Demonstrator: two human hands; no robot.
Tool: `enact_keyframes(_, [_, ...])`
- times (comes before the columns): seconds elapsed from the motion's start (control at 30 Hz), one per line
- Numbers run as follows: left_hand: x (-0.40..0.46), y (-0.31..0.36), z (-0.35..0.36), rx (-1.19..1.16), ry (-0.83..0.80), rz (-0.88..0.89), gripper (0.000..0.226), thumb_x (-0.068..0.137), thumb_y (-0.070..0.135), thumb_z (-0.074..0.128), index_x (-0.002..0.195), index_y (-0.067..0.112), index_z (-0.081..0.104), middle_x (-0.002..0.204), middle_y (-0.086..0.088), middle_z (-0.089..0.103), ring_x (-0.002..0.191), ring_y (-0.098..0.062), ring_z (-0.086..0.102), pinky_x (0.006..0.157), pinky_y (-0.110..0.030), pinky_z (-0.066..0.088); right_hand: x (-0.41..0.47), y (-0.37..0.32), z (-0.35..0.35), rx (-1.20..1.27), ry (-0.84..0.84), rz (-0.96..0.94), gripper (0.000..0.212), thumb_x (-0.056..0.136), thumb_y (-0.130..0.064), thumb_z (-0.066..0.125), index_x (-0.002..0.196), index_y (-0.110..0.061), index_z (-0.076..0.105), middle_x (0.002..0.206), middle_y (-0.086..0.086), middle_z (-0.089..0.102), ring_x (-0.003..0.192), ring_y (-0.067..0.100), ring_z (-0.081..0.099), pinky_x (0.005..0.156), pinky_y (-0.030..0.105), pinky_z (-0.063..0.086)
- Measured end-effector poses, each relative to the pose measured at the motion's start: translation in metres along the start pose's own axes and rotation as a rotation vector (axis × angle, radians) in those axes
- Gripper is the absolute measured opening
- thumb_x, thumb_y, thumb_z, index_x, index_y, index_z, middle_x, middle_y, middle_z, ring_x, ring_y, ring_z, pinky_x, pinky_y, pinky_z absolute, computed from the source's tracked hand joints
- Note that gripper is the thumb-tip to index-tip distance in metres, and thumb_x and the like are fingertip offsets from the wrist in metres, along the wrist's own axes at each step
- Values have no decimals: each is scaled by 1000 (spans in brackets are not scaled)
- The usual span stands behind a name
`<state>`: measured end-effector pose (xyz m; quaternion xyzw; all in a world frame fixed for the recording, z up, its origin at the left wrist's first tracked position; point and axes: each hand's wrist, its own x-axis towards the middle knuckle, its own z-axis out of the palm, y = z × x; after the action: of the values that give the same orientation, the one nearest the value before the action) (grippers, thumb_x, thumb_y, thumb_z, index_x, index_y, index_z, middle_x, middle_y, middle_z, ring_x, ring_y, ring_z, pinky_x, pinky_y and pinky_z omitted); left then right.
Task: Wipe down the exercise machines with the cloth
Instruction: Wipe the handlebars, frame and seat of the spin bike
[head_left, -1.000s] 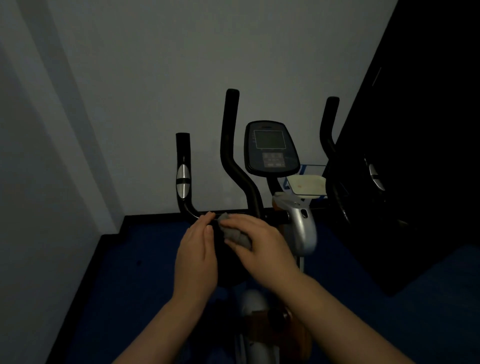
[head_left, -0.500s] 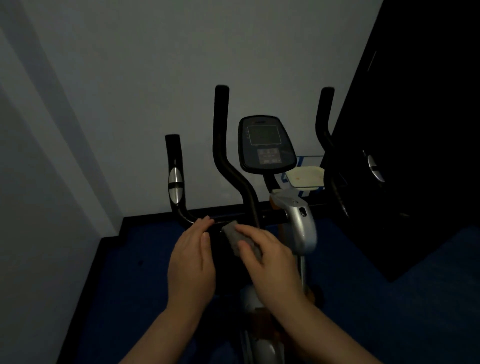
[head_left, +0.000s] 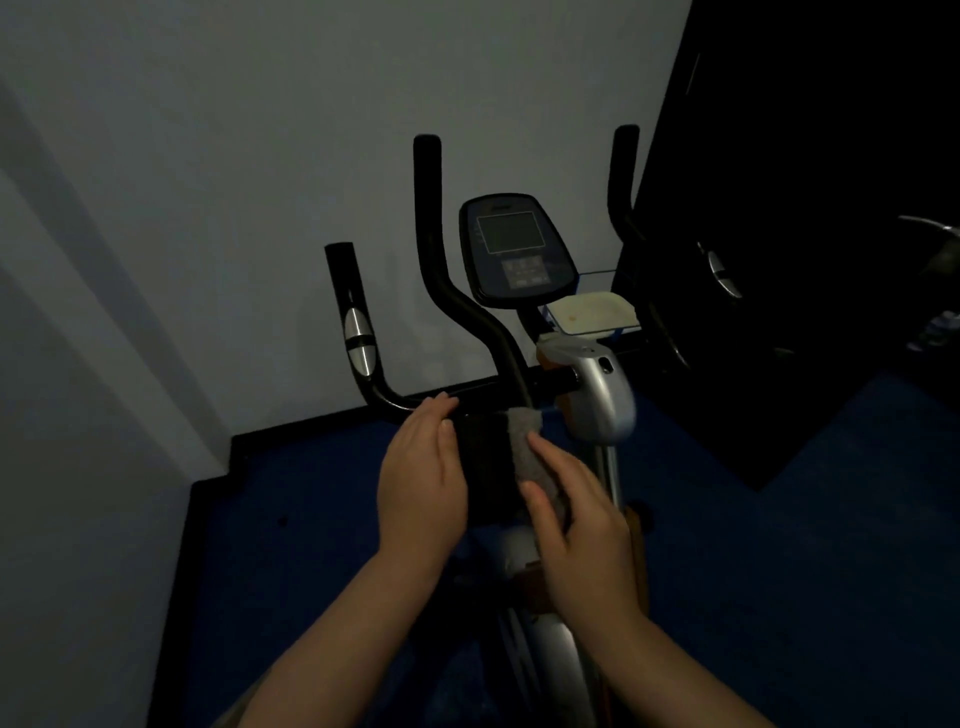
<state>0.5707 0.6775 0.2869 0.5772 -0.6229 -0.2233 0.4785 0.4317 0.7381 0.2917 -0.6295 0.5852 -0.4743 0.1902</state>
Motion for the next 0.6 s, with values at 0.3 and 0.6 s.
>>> enact_keyframes(0.3, [-65,-7,-72,-224,-302,23,42,98,43,47,139,45,37,145,29,36,136,9,28,113,-21,26,-47,-59,3,326,196,327,23,97,-27,52,118,-32,61,113,-22,61,104,-9,58,86,10,46])
enact_keyframes(0.6, [-136,-31,-138,-309,-647,131,38,80,38,74,117,39,65,123,22,52,123,-4,49,97,-9,36,-132,-95,36,1004,-16,878,31,100,-16,41,124,-15,61,118,10,68,110,24,65,99,40,48])
